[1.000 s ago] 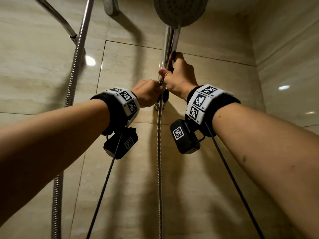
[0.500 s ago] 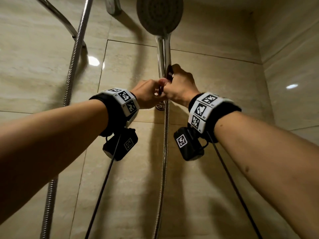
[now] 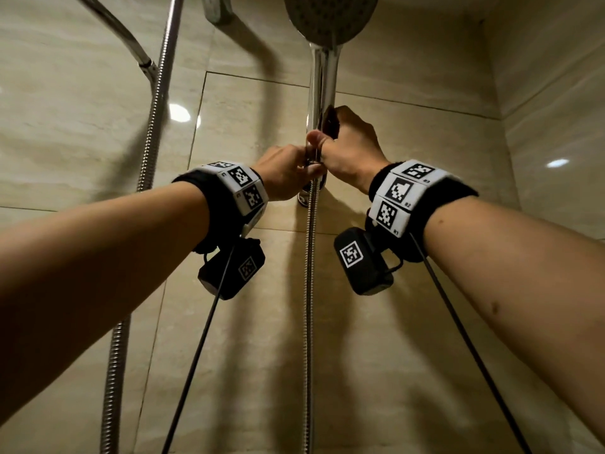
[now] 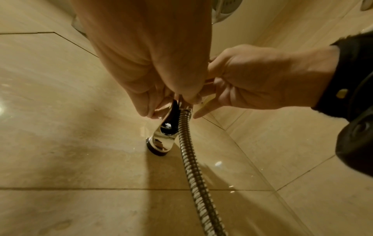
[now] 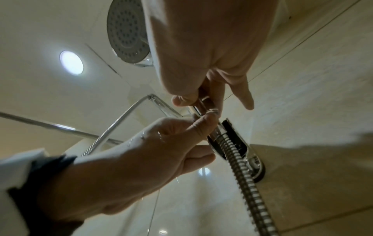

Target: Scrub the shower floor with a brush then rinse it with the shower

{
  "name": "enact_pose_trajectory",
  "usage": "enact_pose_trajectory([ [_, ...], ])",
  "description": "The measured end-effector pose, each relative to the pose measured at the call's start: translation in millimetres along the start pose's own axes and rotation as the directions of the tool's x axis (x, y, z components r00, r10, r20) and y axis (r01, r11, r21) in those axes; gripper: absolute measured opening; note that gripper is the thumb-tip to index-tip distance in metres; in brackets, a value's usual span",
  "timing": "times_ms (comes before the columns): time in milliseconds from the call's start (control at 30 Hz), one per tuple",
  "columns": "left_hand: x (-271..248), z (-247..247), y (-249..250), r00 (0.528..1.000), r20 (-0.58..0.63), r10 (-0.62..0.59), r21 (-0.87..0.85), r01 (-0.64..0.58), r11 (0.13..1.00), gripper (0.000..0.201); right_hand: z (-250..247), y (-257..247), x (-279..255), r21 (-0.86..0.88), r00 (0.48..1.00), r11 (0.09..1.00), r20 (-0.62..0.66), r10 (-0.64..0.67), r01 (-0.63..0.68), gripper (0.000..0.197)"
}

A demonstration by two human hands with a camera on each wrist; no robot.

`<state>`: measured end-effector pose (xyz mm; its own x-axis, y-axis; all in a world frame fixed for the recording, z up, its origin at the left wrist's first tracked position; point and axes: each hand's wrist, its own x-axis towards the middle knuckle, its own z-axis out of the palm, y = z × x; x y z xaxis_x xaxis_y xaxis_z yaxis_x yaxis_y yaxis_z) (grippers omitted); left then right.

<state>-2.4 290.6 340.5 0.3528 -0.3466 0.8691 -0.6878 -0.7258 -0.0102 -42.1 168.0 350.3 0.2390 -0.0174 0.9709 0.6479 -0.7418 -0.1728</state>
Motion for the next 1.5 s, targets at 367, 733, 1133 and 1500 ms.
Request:
enact_pose_trajectory([
  [367,9.2,-1.7,-10.4,0.999,-0.041,-0.021,0.096,0.025,0.995,0.030,6.3,-0.2,11.7,-0.046,0.998,0.999,-0.057,0.026,-0.028,0.037],
  [733,17.6,11.0,-23.7,0.998,0.028,-0.061,-0.109,0.063,0.992,0.063,20.3,11.1,1.2,0.020,0.994,0.997,-0.069,0.080,-0.079,0.037],
  [1133,-22.2,4.4,-2.0,0.991,0.094,-0.096,0.124,0.084,0.989,0.075,13.4,-6.5,-10.8,-0.150,0.984,0.974,0.041,0.175,-0.167,0.043],
  [1500,-79.9,-8.4,30.8,0.966,0.173,-0.192,0.165,0.164,0.973,0.023,-5.8,-3.3,-94.7,-0.327,0.948,0.915,0.129,0.292,-0.238,0.027],
])
